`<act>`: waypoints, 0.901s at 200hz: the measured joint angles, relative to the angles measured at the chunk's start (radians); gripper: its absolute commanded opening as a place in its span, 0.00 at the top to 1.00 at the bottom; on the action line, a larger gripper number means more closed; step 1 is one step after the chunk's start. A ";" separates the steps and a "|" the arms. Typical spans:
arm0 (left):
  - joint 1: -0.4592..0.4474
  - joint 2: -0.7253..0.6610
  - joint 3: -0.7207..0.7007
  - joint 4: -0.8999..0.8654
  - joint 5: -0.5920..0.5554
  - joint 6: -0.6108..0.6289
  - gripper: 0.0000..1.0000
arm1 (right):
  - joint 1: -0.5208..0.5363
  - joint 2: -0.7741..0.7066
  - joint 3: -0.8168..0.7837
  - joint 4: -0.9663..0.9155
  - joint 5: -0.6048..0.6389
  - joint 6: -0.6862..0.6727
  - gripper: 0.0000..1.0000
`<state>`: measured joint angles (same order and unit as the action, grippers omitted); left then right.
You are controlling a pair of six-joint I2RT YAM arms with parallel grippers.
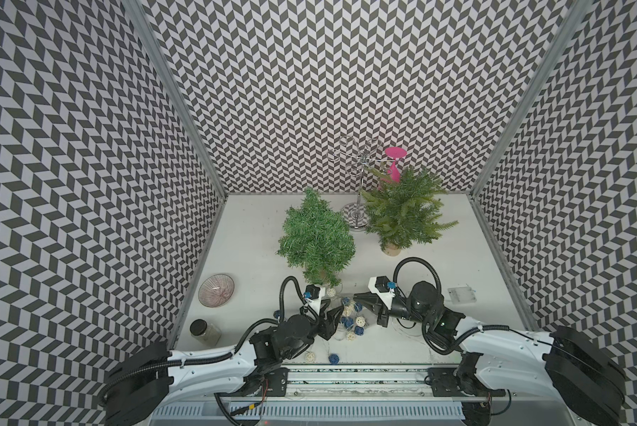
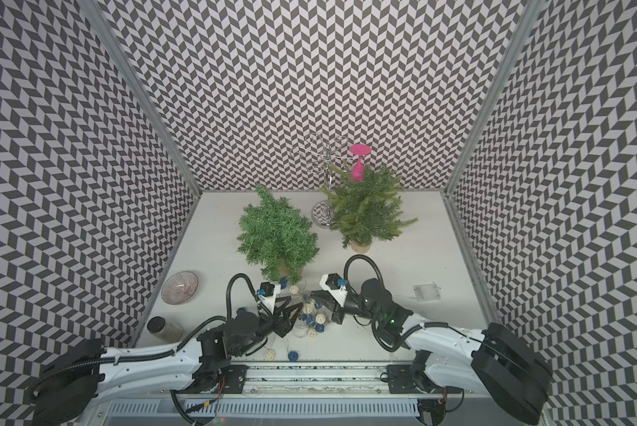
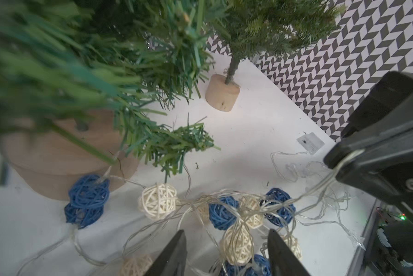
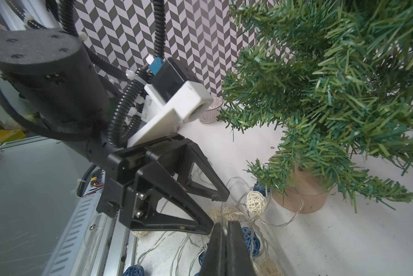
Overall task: Wrap string light around the christmas tree
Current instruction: Pick up the light string from the center of the board.
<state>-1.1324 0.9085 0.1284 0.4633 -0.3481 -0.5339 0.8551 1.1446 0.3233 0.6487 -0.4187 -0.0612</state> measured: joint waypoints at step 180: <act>0.080 -0.460 0.052 -0.205 0.051 -0.077 1.00 | -0.032 0.034 -0.060 0.042 0.102 0.034 1.00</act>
<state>-1.0527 0.4484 0.1806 0.2584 -0.2970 -0.6106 0.8230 1.1782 0.2634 0.6910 -0.3168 -0.0269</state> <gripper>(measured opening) 0.048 0.044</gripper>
